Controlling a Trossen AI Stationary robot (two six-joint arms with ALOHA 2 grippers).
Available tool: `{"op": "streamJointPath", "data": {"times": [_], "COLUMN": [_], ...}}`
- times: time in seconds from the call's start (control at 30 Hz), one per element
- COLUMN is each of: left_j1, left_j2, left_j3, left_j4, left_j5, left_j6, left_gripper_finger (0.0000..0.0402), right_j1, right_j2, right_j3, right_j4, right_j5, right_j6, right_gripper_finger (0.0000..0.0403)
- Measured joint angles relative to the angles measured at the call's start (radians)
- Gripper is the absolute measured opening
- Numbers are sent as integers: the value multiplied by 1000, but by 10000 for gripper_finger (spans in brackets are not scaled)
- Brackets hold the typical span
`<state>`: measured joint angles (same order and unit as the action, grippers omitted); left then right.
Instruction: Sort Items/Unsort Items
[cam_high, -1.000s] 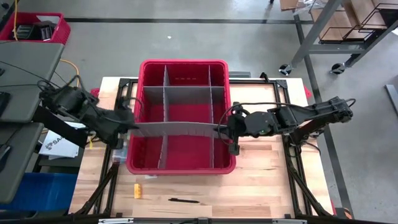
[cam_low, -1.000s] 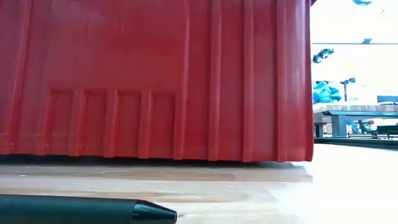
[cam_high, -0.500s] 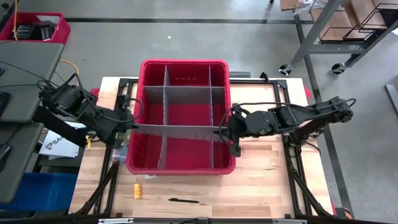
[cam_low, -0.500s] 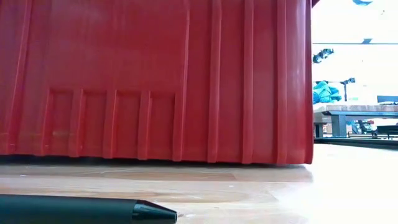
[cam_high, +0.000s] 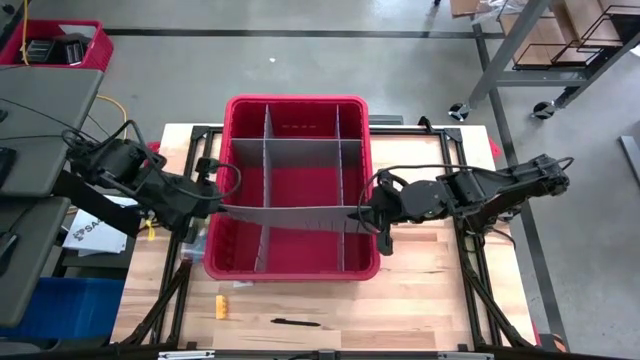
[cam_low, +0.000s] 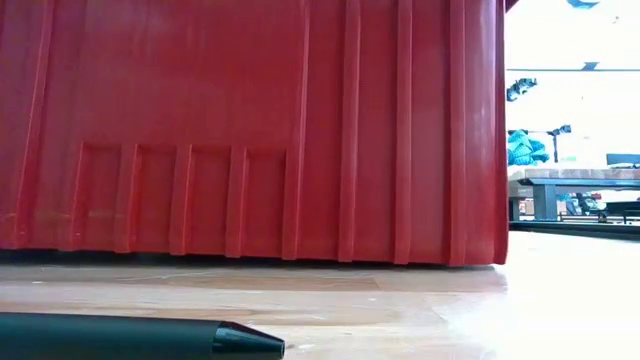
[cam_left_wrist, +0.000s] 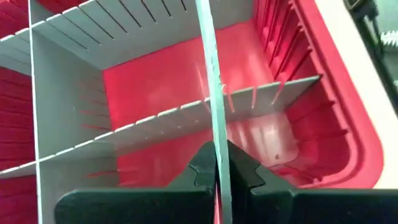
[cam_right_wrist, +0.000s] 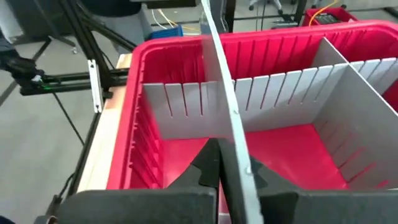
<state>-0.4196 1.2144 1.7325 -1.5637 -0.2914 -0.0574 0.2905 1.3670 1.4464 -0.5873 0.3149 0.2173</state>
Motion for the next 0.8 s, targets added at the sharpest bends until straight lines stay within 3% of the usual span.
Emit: {"op": "streamJointPath", "data": {"times": [0.13,0.33,0.6,0.8], "left_j1": [14,5,16,21], "left_j2": [-2,-3,-4,-27], "left_j3": [0,0,-2,-2], "left_j4": [-7,2,-8,-3], "left_j5": [5,113,53,64], "left_j6": [9,-45,38,22], "left_gripper_finger": [1,1,1,1], "right_j1": [0,0,-2,-2], "right_j2": [2,2,2,2], "right_j3": [0,0,0,0], "right_j4": [2,11,15,29], "right_j5": [4,3,7,11], "right_j6": [0,2,11,16], "right_gripper_finger": [0,0,0,0]}}
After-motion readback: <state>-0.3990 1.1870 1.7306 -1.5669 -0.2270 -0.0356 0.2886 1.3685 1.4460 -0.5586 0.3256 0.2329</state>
